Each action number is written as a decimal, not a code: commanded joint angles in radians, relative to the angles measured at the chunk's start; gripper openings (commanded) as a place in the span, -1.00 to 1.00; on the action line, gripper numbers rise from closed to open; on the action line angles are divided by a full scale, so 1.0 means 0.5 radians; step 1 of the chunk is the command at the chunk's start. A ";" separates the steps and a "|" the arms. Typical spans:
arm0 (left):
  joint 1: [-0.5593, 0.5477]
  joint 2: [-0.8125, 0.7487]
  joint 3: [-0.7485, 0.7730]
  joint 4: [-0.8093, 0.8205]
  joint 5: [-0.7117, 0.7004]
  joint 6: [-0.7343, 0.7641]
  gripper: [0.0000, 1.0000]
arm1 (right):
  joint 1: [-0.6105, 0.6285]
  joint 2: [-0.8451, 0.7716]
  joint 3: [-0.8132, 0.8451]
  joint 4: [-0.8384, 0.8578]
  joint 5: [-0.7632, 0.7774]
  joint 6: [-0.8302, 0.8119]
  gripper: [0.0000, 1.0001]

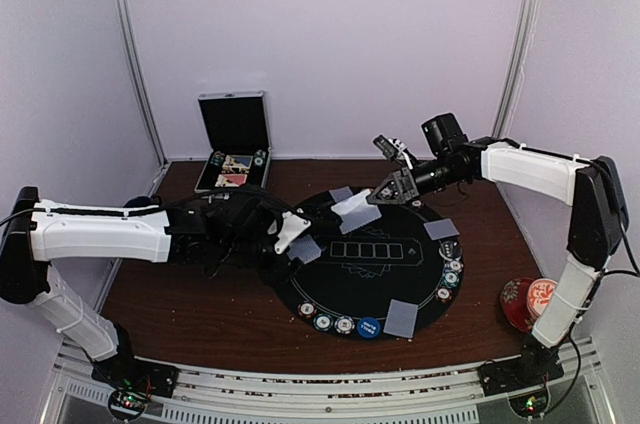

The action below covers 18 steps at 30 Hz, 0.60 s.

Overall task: Distribute texas hold em gaming equipment
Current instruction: Distribute the poker card in the small blind area.

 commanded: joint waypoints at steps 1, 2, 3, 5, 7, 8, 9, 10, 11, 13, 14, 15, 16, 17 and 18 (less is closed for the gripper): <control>-0.008 -0.019 0.016 0.054 0.017 0.019 0.27 | -0.009 -0.051 0.110 -0.845 0.138 -0.762 -1.00; -0.008 -0.023 0.015 0.053 0.017 0.017 0.27 | -0.009 -0.046 0.121 -1.000 0.175 -0.905 -1.00; -0.008 -0.025 0.013 0.054 0.016 0.019 0.27 | -0.010 -0.042 0.128 -1.145 0.215 -1.043 -1.00; -0.008 -0.029 0.016 0.053 0.018 0.025 0.27 | -0.012 -0.050 0.111 -1.325 0.308 -1.224 -1.00; -0.008 -0.028 0.014 0.055 0.014 0.027 0.27 | -0.013 -0.089 0.042 -1.393 0.399 -1.324 -1.00; -0.008 -0.026 0.015 0.053 0.013 0.028 0.27 | -0.010 -0.105 0.021 -1.427 0.448 -1.375 -1.00; -0.008 -0.026 0.015 0.054 0.014 0.028 0.27 | -0.007 -0.109 0.010 -1.472 0.501 -1.438 -1.00; -0.008 -0.029 0.015 0.053 0.010 0.030 0.27 | -0.002 -0.104 0.004 -1.532 0.541 -1.499 -1.00; -0.008 -0.031 0.018 0.054 0.010 0.032 0.27 | -0.001 -0.099 -0.005 -1.584 0.566 -1.558 -1.00; -0.008 -0.037 0.015 0.053 0.007 0.029 0.27 | 0.014 -0.094 -0.052 -1.639 0.604 -1.642 -1.00; -0.008 -0.041 0.016 0.054 0.007 0.031 0.27 | 0.029 -0.094 -0.084 -1.640 0.639 -1.669 -1.00; -0.008 -0.043 0.015 0.053 0.007 0.031 0.27 | 0.049 -0.097 -0.114 -1.626 0.674 -1.681 -1.00; -0.008 -0.044 0.015 0.053 0.009 0.029 0.27 | 0.069 -0.093 -0.145 -1.616 0.716 -1.693 -1.00; -0.008 -0.042 0.013 0.053 0.007 0.029 0.27 | 0.089 -0.081 -0.166 -1.619 0.750 -1.706 -1.00; -0.007 -0.042 0.015 0.054 0.008 0.029 0.27 | 0.110 -0.064 -0.171 -1.640 0.759 -1.728 -1.00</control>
